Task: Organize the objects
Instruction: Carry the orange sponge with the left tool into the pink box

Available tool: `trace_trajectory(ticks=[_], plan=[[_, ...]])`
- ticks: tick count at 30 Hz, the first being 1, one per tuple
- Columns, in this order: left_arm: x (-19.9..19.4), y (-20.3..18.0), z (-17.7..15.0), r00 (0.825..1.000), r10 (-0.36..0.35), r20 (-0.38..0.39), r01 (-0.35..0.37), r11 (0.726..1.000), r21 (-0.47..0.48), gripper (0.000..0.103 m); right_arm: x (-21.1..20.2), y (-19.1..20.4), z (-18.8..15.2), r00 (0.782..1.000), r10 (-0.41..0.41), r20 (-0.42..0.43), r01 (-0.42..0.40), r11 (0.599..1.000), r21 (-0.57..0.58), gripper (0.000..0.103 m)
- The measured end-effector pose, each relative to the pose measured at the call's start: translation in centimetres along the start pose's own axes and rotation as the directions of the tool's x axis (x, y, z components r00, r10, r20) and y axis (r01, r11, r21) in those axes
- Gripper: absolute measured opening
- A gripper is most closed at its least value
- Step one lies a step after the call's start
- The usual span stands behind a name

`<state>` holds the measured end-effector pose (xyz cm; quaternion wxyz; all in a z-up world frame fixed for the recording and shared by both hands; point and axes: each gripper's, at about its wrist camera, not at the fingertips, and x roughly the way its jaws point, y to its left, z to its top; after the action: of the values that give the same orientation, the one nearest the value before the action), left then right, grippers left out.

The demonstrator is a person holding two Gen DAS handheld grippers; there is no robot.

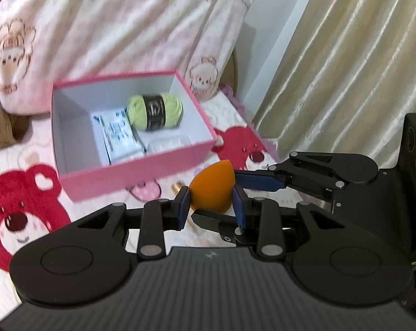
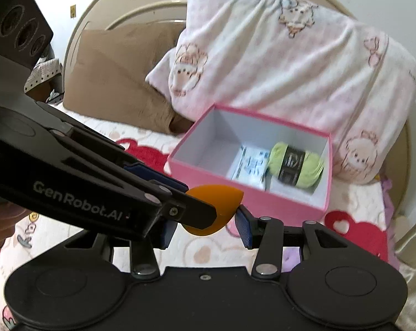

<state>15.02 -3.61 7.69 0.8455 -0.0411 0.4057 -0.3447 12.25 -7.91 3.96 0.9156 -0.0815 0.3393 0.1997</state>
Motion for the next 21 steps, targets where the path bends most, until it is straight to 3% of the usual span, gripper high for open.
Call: trace_trajectory(ticks=[10, 14, 21], plan=[[4.2, 3.7, 6.9, 1.000, 0.030, -0.004, -0.031, 0.997, -0.065, 0.031, 4.3, -5.2, 5.4, 0.999, 0.022, -0.028, -0.020, 0.996, 0.086, 0.051], [7.8, 6.4, 8.3, 0.999, 0.040, -0.004, -0.041, 0.992, -0.117, 0.031, 8.1, -7.6, 6.2, 0.997, 0.044, -0.059, -0.035, 0.988, 0.148, 0.051], [15.2, 11.3, 9.1, 0.996, 0.051, -0.077, -0.067, 0.970, -0.233, 0.030, 16.3, -11.3, 5.8, 0.980, 0.090, -0.177, -0.044, 0.968, 0.246, 0.051]])
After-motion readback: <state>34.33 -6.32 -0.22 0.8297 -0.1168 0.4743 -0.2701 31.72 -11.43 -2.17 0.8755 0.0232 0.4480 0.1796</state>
